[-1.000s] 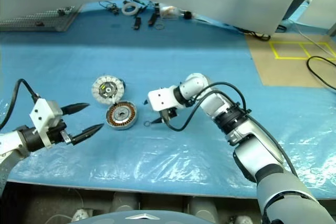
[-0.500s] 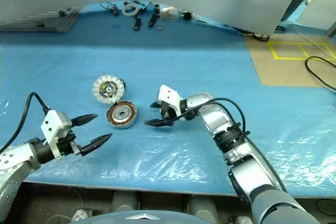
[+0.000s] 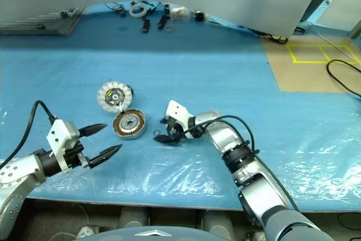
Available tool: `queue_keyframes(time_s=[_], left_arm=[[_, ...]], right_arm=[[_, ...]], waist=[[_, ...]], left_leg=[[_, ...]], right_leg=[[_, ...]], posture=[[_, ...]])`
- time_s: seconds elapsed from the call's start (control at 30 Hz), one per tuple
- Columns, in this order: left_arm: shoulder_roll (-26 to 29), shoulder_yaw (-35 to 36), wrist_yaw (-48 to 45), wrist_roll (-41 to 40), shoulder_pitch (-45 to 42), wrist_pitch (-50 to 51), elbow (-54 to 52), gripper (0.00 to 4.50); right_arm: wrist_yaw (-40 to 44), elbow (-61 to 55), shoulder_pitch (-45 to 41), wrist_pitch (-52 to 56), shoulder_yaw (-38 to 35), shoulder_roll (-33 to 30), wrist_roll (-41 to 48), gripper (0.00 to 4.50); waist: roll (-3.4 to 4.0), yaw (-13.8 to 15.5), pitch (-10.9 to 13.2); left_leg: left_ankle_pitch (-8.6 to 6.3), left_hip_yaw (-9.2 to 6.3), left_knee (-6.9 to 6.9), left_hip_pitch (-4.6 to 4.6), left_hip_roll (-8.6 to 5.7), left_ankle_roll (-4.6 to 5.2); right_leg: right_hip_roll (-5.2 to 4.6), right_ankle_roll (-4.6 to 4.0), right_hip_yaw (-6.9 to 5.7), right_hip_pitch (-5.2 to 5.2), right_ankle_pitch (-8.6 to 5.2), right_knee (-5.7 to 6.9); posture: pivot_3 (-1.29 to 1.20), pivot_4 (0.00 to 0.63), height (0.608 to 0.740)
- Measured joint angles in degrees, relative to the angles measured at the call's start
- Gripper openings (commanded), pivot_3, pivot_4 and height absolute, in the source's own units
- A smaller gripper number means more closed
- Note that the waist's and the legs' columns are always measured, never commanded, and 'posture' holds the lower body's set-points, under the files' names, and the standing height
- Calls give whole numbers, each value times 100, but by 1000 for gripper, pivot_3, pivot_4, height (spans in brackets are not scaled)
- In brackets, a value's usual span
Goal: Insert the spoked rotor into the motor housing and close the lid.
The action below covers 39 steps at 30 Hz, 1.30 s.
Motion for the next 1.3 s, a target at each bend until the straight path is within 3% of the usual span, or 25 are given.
queue_keyframes(time_s=[0.33,0.43,0.67,0.7,1.3], left_arm=[[-52,0,70,21,33,-4,0,4500],[-52,0,76,32,23,-32,0,4500],[-50,-16,92,37,-72,-50,2,4500],[-50,-20,91,39,-80,-51,4,4500],[70,-13,-81,46,-117,-82,91,4500]], right_arm=[[-47,254,25,-586,99,9,-235,3527],[-66,335,27,-702,97,13,-251,2986],[-163,412,26,-805,79,24,-293,753],[-165,424,26,-815,77,24,-293,594],[301,23,-259,-84,-102,-153,-49,580]], waist=[[0,-3,0],[0,-2,-1],[1,-4,-1],[1,-5,-1],[2,0,0]], left_leg=[[0,0,0,13,0,0],[0,0,0,20,0,0],[0,0,-1,22,0,0],[0,0,-1,22,0,0],[0,0,-1,17,0,0]], right_leg=[[-1,-4,2,9,-3,2],[-1,-5,2,15,-3,2],[-1,-6,2,17,-4,0],[-1,-6,3,17,-4,0],[-1,-5,1,15,-3,-1]], posture=[[0,150,740],[0,150,740],[0,150,740],[0,150,740],[0,150,740]])
